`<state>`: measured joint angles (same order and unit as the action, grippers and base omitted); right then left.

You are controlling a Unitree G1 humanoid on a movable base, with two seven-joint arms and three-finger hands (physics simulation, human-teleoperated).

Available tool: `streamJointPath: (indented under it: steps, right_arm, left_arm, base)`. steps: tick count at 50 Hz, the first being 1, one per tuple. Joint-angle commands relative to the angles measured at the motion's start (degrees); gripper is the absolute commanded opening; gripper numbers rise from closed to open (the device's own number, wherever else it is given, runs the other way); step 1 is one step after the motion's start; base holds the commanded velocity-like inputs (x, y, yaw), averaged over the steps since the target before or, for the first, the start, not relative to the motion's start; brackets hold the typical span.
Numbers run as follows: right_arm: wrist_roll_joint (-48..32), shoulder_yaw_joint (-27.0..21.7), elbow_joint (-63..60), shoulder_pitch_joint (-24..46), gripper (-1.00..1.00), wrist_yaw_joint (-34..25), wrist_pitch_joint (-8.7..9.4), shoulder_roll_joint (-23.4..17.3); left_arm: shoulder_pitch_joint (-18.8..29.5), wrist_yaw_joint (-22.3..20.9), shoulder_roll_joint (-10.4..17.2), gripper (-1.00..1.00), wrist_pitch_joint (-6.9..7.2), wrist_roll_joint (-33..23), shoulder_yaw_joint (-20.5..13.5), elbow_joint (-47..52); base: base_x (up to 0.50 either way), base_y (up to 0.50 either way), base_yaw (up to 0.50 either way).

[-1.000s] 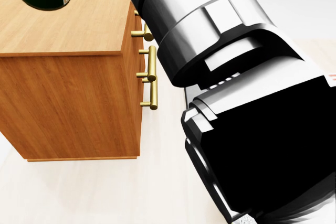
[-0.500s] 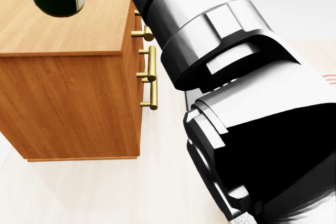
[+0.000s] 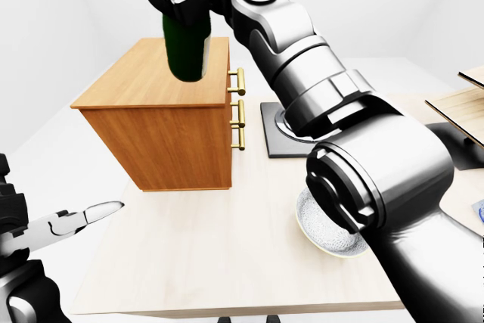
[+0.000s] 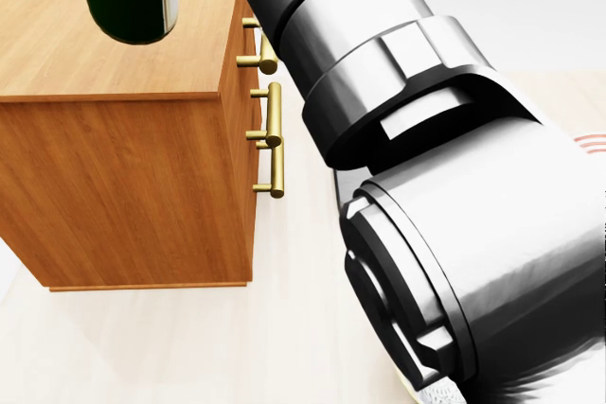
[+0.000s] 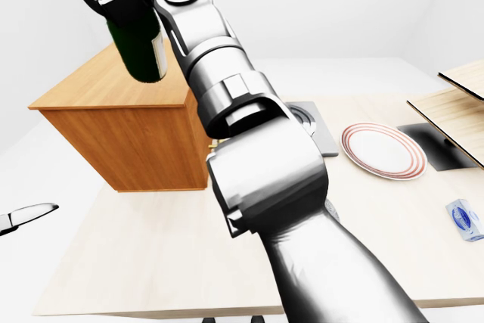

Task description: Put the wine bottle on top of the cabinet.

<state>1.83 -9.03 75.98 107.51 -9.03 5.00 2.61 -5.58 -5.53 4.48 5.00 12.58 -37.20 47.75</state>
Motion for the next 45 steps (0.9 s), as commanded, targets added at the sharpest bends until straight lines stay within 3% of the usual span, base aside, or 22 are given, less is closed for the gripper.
streamJointPath:
  steps: [1,45]
  right_arm:
    - [0.84,-1.4,-0.33,-0.86,-0.97,3.37,0.0,-0.22]
    - [-0.12,-2.01,0.15,-2.53,-0.97,3.77,0.0,-0.7]
  left_arm:
    - [-0.14,-0.11,-0.06,1.0,0.0,-0.14,-0.01,-0.42]
    - [-0.45,-0.24,-0.38,1.0,0.0,-1.2,0.98,-1.94]
  base:
    - [0.0,0.0,0.0]
    - [0.0,0.0,0.0]
